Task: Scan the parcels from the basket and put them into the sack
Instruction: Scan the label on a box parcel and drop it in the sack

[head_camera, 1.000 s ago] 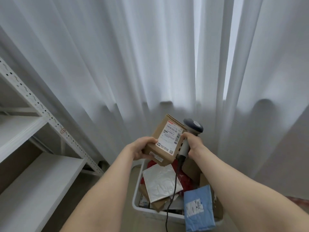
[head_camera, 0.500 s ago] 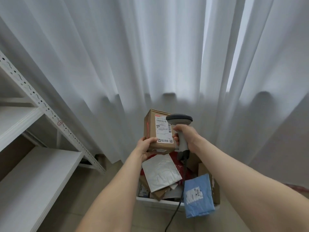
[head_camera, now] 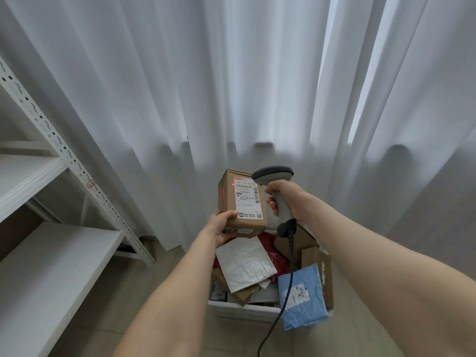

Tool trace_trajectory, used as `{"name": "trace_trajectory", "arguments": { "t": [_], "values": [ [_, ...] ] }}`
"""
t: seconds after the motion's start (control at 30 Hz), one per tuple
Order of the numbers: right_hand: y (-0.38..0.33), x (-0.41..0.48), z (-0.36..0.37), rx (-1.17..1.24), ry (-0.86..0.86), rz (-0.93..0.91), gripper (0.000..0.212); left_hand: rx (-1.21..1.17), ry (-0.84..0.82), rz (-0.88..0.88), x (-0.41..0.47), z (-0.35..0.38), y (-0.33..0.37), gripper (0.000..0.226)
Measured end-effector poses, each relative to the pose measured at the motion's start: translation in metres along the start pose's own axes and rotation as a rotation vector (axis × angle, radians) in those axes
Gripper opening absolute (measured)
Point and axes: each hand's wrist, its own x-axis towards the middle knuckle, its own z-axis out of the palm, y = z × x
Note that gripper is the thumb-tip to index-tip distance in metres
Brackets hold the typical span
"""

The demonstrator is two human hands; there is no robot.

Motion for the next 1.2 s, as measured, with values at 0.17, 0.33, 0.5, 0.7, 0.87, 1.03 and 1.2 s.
{"name": "trace_trajectory", "arguments": {
  "t": [0.17,0.33,0.5,0.7,0.87,1.03,1.2],
  "values": [
    [-0.001,-0.004,0.015,-0.014,-0.019,-0.008,0.002,-0.012,0.014,0.009,0.000,-0.014,0.002,0.045],
    [-0.002,-0.006,0.023,-0.033,-0.050,-0.008,0.002,-0.018,-0.005,0.008,0.000,-0.026,0.003,0.041],
    [-0.002,-0.010,0.030,-0.061,-0.070,0.001,0.003,-0.035,-0.035,-0.013,-0.001,-0.034,0.002,0.036],
    [-0.004,-0.015,0.035,-0.081,-0.065,-0.013,0.006,-0.051,-0.073,-0.031,-0.001,-0.039,-0.002,0.029],
    [-0.006,-0.019,0.039,-0.097,-0.052,-0.005,0.009,-0.048,-0.076,-0.032,-0.001,-0.040,-0.003,0.029],
    [-0.008,-0.021,0.046,-0.071,-0.041,-0.010,0.007,-0.046,-0.070,-0.030,0.000,-0.041,-0.004,0.034],
    [-0.007,-0.023,0.052,-0.068,-0.023,0.006,0.002,-0.050,-0.074,-0.024,0.000,-0.041,-0.006,0.036]
  ]
}}
